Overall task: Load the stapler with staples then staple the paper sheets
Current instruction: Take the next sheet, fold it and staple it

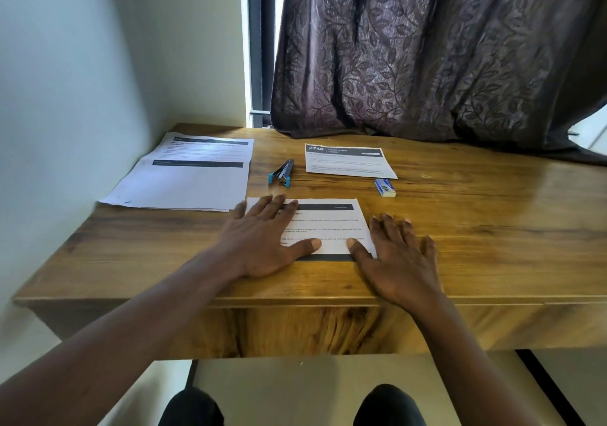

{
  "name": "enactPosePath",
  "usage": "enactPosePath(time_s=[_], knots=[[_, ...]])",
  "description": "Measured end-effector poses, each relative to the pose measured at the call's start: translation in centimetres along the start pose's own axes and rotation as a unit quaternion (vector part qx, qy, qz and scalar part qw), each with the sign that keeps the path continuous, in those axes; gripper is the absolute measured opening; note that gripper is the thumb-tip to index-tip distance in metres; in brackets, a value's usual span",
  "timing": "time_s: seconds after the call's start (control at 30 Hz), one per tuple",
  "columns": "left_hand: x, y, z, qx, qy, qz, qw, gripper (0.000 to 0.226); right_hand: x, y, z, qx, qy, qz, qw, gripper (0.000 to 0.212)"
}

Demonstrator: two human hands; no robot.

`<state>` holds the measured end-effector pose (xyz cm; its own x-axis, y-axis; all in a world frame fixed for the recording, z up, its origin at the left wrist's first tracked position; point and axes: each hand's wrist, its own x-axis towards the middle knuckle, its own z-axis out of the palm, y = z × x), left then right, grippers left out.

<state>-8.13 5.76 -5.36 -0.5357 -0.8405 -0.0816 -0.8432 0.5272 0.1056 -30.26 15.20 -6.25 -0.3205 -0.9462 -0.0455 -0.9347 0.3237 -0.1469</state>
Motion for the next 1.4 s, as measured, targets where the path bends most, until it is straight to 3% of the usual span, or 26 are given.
enactPosePath(time_s=[0.17,0.43,0.63,0.73,0.97,1.03,1.17,1.27,1.4], knots=[[0.8,0.0,-0.7,-0.021,0.060,-0.003,0.998,0.099,-0.5,0.0,0.2,-0.006,0.002,-0.005,1.000,0.082],[4.6,0.2,-4.6,0.037,0.008,-0.033,0.999,0.084,0.0,-0.1,0.1,0.007,0.009,-0.009,1.000,0.082],[4.9,-0.1,-5.5,-0.021,-0.052,-0.075,0.996,0.100,-0.3,0.1,0.2,0.020,0.022,-0.012,0.999,0.080],[4.8,-0.5,-5.5,-0.046,-0.045,-0.076,0.995,0.101,-0.4,0.0,0.3,0.032,0.035,-0.013,0.999,0.079],[4.2,-1.3,-3.9,-0.173,0.112,0.055,0.977,0.035,-0.9,0.7,0.1,0.158,0.136,-0.037,0.977,0.066],[4.2,-1.1,-3.7,-0.202,0.138,0.085,0.966,0.031,-0.2,0.6,-0.4,0.224,0.178,-0.055,0.957,0.062],[5.0,-0.3,-4.3,-0.216,0.142,0.127,0.958,0.027,2.3,-1.6,-2.2,0.177,0.299,-0.183,0.920,0.051],[6.1,0.2,-5.0,-0.216,0.181,0.144,0.949,0.026,5.5,-4.0,-3.7,0.146,0.301,-0.232,0.913,0.050],[7.6,0.0,-5.5,-0.254,0.259,0.146,0.921,0.029,9.8,-6.4,-4.1,0.157,0.278,-0.236,0.918,0.045]])
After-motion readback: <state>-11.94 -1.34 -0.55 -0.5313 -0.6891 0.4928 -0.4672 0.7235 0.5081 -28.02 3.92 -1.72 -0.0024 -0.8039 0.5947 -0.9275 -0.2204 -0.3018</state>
